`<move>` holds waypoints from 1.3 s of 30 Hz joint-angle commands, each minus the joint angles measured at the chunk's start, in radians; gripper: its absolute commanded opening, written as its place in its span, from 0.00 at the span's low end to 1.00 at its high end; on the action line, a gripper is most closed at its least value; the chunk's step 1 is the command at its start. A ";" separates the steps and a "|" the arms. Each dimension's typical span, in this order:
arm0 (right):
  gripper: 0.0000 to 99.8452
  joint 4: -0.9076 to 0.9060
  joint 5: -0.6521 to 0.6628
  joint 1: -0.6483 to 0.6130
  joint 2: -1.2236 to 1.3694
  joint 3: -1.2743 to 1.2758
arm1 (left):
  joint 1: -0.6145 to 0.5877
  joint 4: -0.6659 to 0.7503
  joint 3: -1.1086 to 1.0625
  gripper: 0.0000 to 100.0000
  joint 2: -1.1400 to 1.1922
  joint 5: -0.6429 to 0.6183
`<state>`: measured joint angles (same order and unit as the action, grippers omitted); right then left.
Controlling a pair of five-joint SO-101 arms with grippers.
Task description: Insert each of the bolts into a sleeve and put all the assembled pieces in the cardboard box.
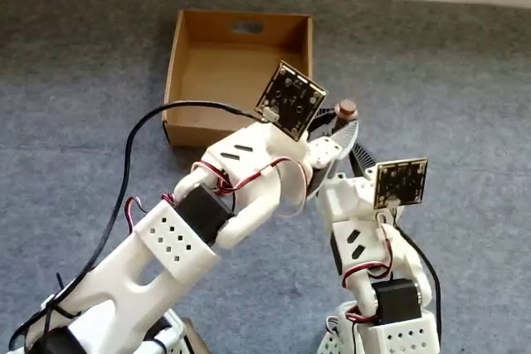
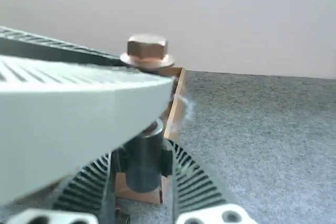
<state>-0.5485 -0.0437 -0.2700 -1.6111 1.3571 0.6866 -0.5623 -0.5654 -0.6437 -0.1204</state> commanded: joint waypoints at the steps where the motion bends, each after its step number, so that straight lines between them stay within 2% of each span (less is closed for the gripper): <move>1: 0.01 0.022 -0.009 -0.002 -0.013 -0.013 | -0.015 -0.035 0.018 0.12 -0.027 -0.006; 9: 0.01 0.022 -0.011 -0.002 -0.013 -0.013 | -0.015 -0.063 0.012 0.12 -0.205 -0.005; 12: 0.01 0.022 -0.011 -0.002 -0.013 -0.013 | -0.010 -0.120 0.013 0.12 -0.265 -0.003; 19: 0.01 0.022 -0.008 -0.002 -0.013 -0.015 | -0.035 -0.184 -0.008 0.12 -0.286 -0.002; 21: 0.01 0.022 -0.011 -0.002 -0.013 -0.021 | -0.113 -0.244 -0.004 0.10 -0.286 -0.002; 24: 0.01 0.018 -0.011 -0.001 -0.013 -0.024 | -0.278 -0.358 -0.025 0.01 -0.286 -0.002; 28: 0.01 0.018 -0.009 -0.001 -0.005 -0.087 | -0.536 -0.496 -0.124 0.01 -0.283 0.000; 30: 0.01 0.018 -0.011 -0.007 -0.004 -0.153 | -0.651 -0.468 -0.229 0.02 -0.275 0.002; 33: 0.01 0.016 -0.012 -0.016 0.005 -0.275 | -0.773 -0.255 -0.467 0.02 -0.278 0.003; 36: 0.01 -0.031 -0.012 -0.033 0.094 -0.430 | -0.826 -0.028 -0.693 0.02 -0.285 0.002; 39: 0.01 -0.139 -0.012 -0.048 0.265 -0.638 | -0.837 0.091 -0.835 0.03 -0.285 0.002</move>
<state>-0.6206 -0.0437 -0.3053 -1.4807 0.9521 -0.1312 -0.6068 -1.2866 -0.9122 -0.1204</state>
